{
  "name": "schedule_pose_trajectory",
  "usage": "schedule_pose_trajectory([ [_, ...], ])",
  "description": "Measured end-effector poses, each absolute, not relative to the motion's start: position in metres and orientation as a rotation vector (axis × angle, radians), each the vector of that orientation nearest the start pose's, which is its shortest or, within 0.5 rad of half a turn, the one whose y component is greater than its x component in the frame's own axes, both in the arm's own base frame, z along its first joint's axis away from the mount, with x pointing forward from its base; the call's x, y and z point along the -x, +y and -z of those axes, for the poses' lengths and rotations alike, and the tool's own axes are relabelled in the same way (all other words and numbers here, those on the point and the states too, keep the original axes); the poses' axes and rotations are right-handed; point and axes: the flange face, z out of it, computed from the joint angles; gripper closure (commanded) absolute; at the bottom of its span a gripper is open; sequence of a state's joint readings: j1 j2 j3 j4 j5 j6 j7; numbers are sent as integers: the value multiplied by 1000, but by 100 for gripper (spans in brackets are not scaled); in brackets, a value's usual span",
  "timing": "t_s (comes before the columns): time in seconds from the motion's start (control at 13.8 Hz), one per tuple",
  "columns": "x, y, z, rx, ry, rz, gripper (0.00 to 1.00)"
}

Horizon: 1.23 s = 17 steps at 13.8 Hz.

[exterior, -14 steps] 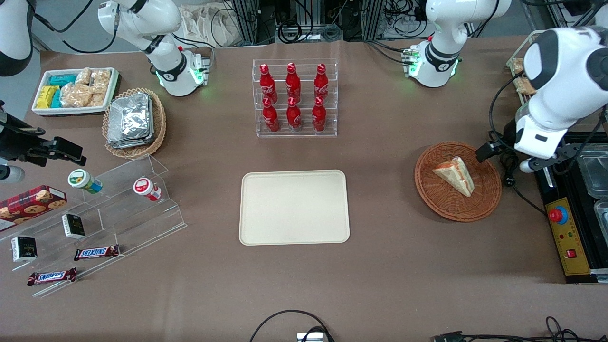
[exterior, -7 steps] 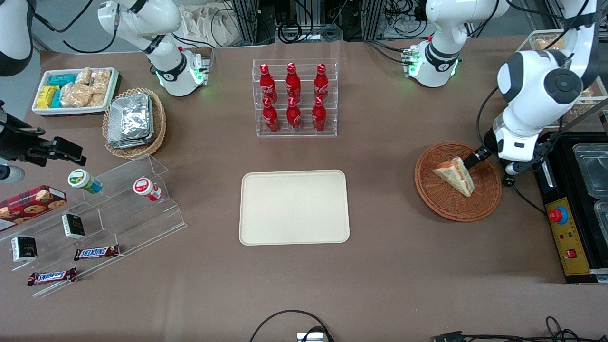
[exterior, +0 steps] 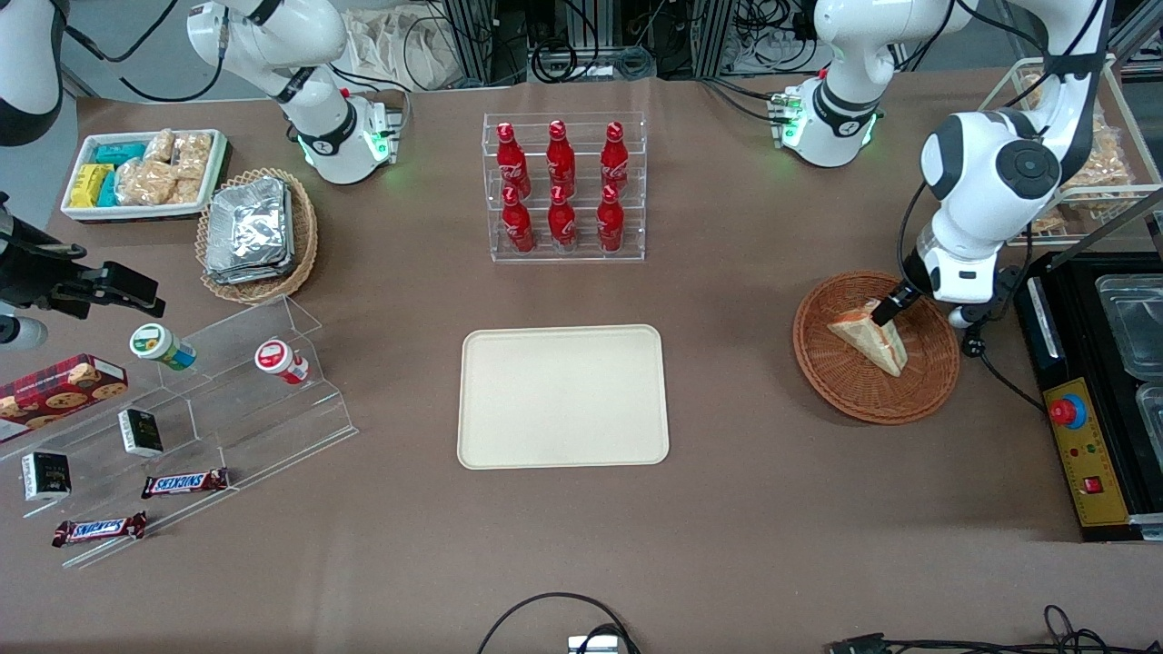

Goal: Place sandwich from basket to tray
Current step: 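Lower the open left gripper onto the wrapped sandwich in the basket, then close the left gripper on the sandwich and lift it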

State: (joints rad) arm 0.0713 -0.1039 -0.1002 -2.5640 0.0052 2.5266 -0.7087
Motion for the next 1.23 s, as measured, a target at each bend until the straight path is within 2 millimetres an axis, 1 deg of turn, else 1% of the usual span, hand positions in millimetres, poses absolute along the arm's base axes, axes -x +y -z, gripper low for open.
schedule_pose_trajectory([
  [0.14, -448, -12, -296, 2969, -1088, 105, 0],
  [0.65, -452, -9, -258, 2962, -1213, 108, 0],
  [0.72, -453, -10, -253, 2959, -1228, 112, 2],
  [0.8, -453, -11, -248, 2955, -1238, 110, 13],
  [0.87, -453, -12, -244, 2954, -1242, 107, 27],
  [1.01, -453, -13, -240, 2950, -1252, 102, 65],
  [1.08, -453, -13, -240, 2949, -1254, 101, 78],
  [1.16, -453, -13, -240, 2949, -1254, 101, 86],
  [1.23, -453, -13, -240, 2949, -1255, 101, 88],
])
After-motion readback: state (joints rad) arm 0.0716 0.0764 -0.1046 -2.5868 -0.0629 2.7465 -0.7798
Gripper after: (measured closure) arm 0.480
